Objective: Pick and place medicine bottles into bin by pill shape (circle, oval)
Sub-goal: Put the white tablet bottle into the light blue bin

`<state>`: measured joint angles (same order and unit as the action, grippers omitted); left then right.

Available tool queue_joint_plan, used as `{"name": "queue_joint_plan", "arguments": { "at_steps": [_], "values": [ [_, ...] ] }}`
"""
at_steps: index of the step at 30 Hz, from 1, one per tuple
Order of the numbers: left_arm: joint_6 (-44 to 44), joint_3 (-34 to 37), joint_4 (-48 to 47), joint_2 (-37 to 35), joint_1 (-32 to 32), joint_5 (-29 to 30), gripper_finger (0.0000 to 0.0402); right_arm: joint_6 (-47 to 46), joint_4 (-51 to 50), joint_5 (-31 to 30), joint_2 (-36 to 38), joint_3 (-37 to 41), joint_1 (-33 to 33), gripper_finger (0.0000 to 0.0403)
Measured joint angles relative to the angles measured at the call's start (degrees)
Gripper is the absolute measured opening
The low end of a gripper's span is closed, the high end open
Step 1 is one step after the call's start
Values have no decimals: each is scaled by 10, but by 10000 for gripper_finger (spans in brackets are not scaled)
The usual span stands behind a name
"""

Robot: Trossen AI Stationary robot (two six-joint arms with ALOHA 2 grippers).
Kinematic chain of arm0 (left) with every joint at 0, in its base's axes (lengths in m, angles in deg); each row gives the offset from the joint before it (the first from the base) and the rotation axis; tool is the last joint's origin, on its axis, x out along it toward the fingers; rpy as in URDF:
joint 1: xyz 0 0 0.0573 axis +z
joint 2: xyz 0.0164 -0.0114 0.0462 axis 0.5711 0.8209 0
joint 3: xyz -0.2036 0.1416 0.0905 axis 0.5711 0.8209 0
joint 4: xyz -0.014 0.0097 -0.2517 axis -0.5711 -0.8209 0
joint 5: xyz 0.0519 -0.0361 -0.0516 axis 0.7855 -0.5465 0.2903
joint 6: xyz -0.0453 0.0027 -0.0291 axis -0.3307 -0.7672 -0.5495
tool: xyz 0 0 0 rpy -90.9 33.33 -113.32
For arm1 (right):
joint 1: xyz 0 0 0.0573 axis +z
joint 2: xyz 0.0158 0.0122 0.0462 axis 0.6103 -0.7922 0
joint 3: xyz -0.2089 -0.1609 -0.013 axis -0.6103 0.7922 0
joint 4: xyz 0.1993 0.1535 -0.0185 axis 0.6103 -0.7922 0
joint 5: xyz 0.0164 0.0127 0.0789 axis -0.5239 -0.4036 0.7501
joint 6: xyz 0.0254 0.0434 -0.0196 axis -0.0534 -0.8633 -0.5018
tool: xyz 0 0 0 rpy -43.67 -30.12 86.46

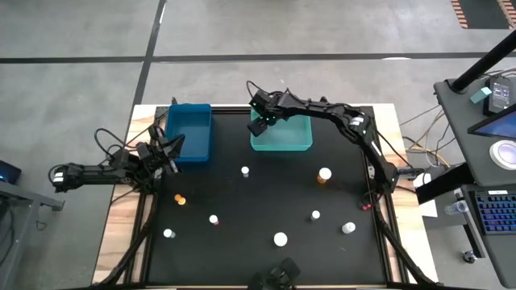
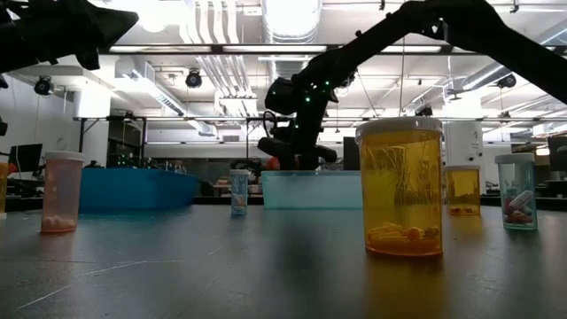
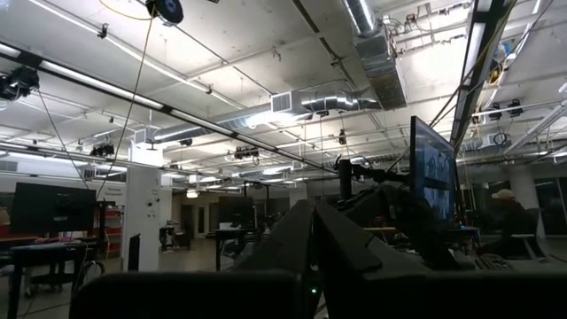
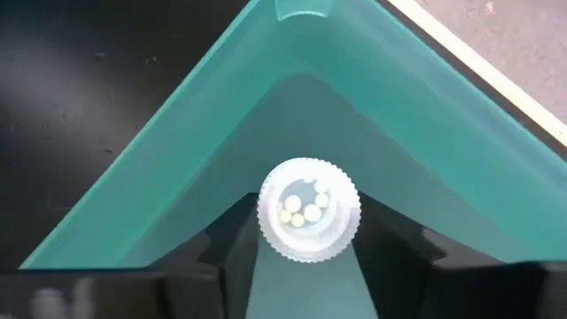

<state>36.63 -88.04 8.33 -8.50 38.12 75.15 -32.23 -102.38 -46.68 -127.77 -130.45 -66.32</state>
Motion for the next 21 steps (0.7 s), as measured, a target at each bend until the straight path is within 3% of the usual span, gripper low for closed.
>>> {"name": "queue_joint_plan", "arguments": {
  "at_steps": [2,9,17,21],
  "values": [
    [0,0,0,0,0,0,1,0,-1,0,0,-4,0,123],
    [0,0,0,0,0,0,1,24,-47,-1,16,-33,6,121],
    [0,0,-1,0,0,0,1,118,-24,1,150,-5,82,132],
    [0,0,-1,0,0,0,1,152,66,73,236,64,140,128]
  ]
}}
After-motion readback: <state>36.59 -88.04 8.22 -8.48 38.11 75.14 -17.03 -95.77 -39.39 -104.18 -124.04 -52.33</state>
